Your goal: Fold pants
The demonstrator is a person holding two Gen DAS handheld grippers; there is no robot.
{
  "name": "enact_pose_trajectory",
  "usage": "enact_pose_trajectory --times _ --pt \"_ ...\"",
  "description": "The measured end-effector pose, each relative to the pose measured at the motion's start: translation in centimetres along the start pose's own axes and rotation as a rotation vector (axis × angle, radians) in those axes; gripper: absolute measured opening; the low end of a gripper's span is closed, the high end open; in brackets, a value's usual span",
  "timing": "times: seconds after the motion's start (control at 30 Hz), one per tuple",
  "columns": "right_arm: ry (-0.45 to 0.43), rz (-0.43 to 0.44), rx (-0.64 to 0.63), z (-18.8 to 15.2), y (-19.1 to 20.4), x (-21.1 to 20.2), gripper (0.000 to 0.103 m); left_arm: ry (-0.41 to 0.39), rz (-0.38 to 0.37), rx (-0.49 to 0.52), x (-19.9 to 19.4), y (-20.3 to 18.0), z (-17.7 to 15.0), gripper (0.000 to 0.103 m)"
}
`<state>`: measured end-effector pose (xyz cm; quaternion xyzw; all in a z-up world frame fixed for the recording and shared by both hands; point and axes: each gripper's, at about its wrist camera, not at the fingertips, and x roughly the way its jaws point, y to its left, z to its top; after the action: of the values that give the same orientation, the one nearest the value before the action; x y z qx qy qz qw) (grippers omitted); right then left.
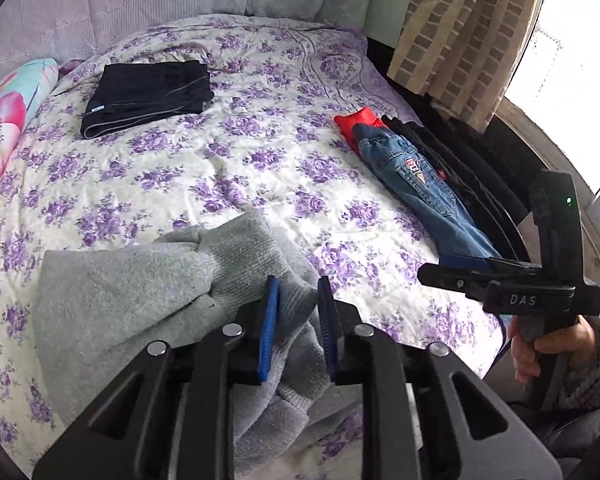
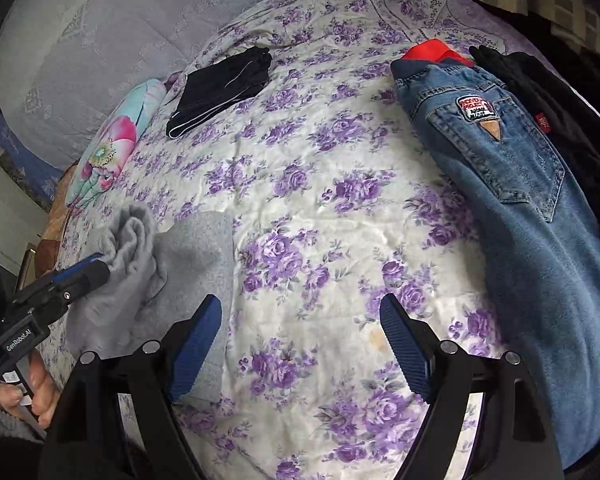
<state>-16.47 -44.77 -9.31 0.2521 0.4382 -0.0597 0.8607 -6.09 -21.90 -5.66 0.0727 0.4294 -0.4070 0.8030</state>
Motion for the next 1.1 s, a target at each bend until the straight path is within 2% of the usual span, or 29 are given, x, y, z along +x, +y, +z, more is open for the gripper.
enact_pose_trajectory --times 0.07,0.2,0.27,0.47,0.6,0.7,0.77,0.8,0.83,0.93,1.0,1.1 --pt "0.0 0.066 0.021 0.7 0.1 0.0 0.082 0.026 0.0 -0.01 0.5 -0.1 -0.3 0.019" --pt "0.038 0.194 -0.002 2.1 2.5 1.3 0.082 0.002 0.006 -0.063 -1.3 1.0 -0.8 0.025" --pt "0.075 0.263 -0.027 2.3 4.5 2.4 0.082 -0.014 0.04 -0.091 -2.7 1.9 -1.1 0.041" --pt "0.184 0.404 -0.09 2.1 10.0 5.2 0.082 -0.068 0.139 -0.122 -6.9 4.3 -2.0 0.066" --pt "0.249 0.421 -0.074 1.7 12.0 7.2 0.085 -0.058 0.204 -0.211 -8.7 7.5 -3.2 0.069" --pt "0.254 0.467 -0.036 1.4 13.1 8.0 0.085 -0.047 0.239 -0.301 -9.6 10.5 -4.0 0.071" --pt "0.239 0.448 -0.047 1.3 13.7 8.4 0.076 -0.036 0.256 -0.333 -10.1 11.9 -4.6 0.075" --pt "0.23 0.428 -0.055 1.3 13.9 8.6 0.056 -0.029 0.262 -0.34 -10.3 12.5 -4.7 0.075" --pt "0.225 0.431 -0.056 1.3 14.0 8.6 0.045 -0.023 0.265 -0.342 -10.4 13.0 -4.9 0.076" --pt "0.18 0.423 -0.107 1.3 14.6 6.4 0.037 -0.027 0.266 -0.333 -10.9 13.7 -4.9 0.076" --pt "0.144 0.421 -0.156 1.4 14.7 3.8 0.035 -0.044 0.247 -0.319 -11.2 13.8 -4.4 0.076" --pt "0.13 0.374 -0.139 1.4 12.7 2.0 0.035 -0.044 0.207 -0.266 -10.4 13.0 -3.2 0.082"
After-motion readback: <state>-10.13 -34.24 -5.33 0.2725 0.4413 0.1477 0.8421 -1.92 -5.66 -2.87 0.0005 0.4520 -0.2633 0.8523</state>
